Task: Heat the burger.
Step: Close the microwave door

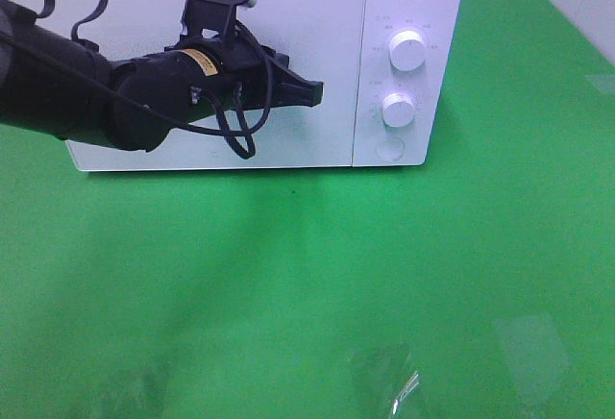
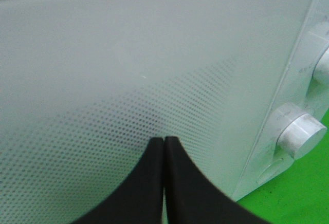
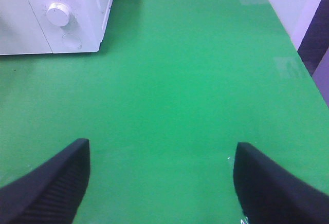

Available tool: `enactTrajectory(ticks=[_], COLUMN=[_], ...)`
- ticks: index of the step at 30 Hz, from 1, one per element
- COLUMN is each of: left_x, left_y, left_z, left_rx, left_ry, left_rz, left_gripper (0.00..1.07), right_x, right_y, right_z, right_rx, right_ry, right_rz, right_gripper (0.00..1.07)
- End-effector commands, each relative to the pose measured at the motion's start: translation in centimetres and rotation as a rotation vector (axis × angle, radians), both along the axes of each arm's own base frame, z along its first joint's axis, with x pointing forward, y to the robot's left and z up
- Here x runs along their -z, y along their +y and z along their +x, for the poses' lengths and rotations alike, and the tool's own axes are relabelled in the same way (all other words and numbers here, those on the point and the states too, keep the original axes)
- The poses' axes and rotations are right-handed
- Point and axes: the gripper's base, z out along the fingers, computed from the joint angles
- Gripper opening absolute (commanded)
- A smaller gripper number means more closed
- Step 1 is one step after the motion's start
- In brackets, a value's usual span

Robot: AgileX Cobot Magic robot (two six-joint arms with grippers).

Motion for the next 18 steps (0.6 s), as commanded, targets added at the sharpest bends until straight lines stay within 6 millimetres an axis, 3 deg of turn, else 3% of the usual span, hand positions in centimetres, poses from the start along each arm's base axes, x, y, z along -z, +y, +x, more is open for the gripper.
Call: enactTrajectory(ticks=[1,5,6,7,8,9,10,11,12,13,14,18], left_x=[-0.8,-0.3,-0.1,-0.1,0.2,0.2,0.5,0.5,0.6,0.6,0.6,0.0], left_y=[0.4,0.1,0.1,0.1,0.2,0.2,0.3,0.3,0.5,0.5,1.1,2.7], left_z=[-1.1,-3.3,-4.7,-4.7,-6.0,-6.0,-6.8,-6.8,-7.6,-7.6,-8.2,-8.8], left_rx=[-0.030,0.014,0.040,0.040,0.069,0.069,0.096,0.096,0.118,0.118,0.133,0.137], left_ry=[0.035,0.088,0.127,0.127,0.187,0.187,0.265,0.265,0.355,0.355,0.447,0.574], left_rz=[-0.040,-0.007,0.015,0.015,0.049,0.049,0.092,0.092,0.134,0.134,0.176,0.228], left_gripper=[0.00,0.00,0.08,0.08,0.28,0.28,0.59,0.59,0.91,0.91,1.01,1.00], right_x=[0.0,0.0,0.0,0.0,0.0,0.0,0.0,0.0,0.0,0.0,0.0,0.0], right_y=[-0.1,-0.1,-0.1,-0.1,-0.1,-0.1,-0.1,-0.1,-0.1,-0.1,-0.1,-0.1], right_z=[-0.4,-0.4,-0.4,-0.4,-0.4,-0.4,-0.4,-0.4,-0.4,-0.4,-0.4,-0.4], right_rx=[0.005,0.005,0.005,0.005,0.005,0.005,0.005,0.005,0.005,0.005,0.006,0.006], right_ry=[-0.033,-0.033,-0.033,-0.033,-0.033,-0.033,-0.033,-0.033,-0.033,-0.033,-0.033,-0.033], right_rz=[0.006,0.006,0.006,0.006,0.006,0.006,0.006,0.006,0.007,0.007,0.006,0.006], right_gripper=[0.73,0.73,0.73,0.73,0.73,0.73,0.73,0.73,0.73,0.73,0.73,0.73])
